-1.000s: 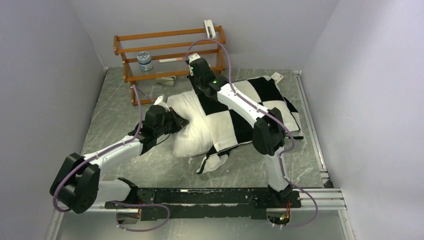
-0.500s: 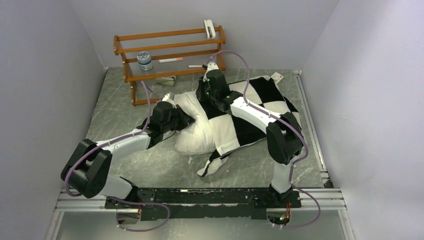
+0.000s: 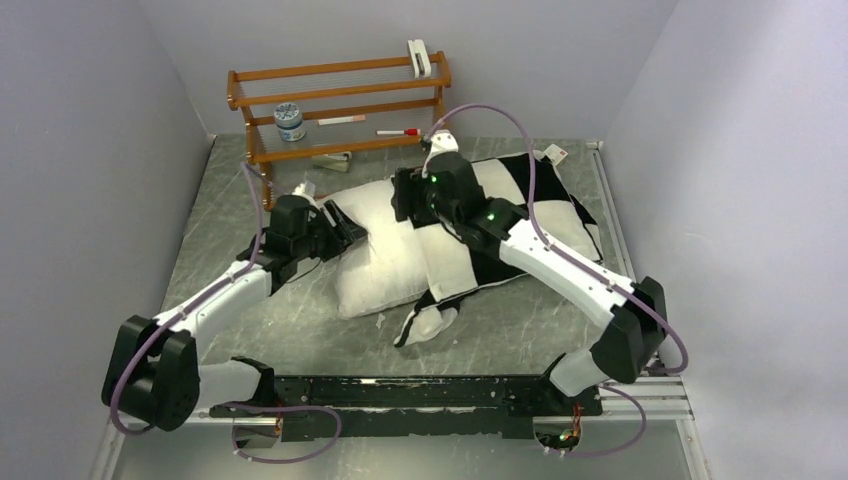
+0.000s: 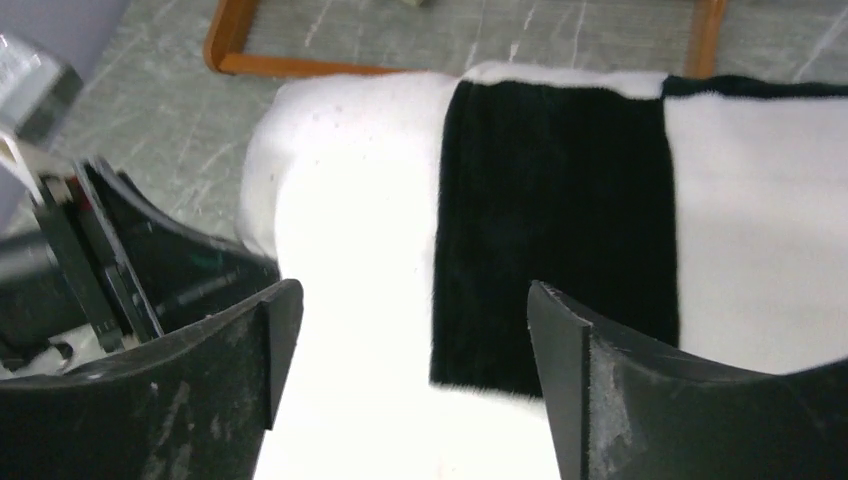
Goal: Put the pillow into the pillowcase
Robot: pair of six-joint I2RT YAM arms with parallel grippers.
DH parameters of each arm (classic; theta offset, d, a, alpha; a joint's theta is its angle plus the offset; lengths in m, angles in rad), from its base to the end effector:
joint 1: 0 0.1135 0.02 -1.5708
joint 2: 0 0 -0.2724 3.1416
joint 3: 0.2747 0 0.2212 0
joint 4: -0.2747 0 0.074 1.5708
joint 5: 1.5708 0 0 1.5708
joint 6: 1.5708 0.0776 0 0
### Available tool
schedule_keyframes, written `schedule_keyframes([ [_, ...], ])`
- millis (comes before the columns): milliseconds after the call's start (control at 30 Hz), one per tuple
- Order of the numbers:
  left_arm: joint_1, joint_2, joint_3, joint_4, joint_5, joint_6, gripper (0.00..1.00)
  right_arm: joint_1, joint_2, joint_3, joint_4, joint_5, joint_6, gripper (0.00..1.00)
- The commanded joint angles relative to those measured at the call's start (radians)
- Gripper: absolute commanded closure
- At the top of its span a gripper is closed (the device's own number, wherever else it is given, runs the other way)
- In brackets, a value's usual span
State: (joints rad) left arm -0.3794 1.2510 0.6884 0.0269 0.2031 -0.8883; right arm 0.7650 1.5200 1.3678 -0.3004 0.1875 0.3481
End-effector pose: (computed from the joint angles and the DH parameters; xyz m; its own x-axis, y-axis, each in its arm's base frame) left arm 0.2501 -0.1166 0.2327 -0.7056 -0.5369 -0.4625 -0.0375 0.6800 -0.7322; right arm 0.2703 0.2394 0.3469 -0.4874 -0.0033 -0.8732 -0.4183 0.8787 0.2301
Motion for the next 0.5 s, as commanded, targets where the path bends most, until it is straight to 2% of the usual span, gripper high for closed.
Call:
schedule_keyframes([
  [0, 0.056, -0.079, 0.081, -0.157, 0.026, 0.073, 0.32, 0.108, -0.036, -0.047, -0.129, 0.196, -0.024, 0.10],
  [67, 0.068, -0.105, 0.115, -0.199, 0.027, 0.080, 0.29, 0.155, -0.020, -0.042, -0.156, 0.259, -0.034, 0.02],
  [100, 0.070, -0.115, 0.130, -0.221, 0.026, 0.082, 0.29, 0.173, -0.009, -0.038, -0.162, 0.291, -0.042, 0.01],
  [233, 0.075, -0.206, 0.154, -0.318, -0.033, 0.069, 0.24, 0.222, 0.081, -0.020, -0.162, 0.411, -0.088, 0.00],
  [467, 0.079, -0.344, 0.120, -0.430, -0.201, 0.110, 0.27, 0.223, 0.300, -0.026, -0.092, 0.496, -0.143, 0.03],
])
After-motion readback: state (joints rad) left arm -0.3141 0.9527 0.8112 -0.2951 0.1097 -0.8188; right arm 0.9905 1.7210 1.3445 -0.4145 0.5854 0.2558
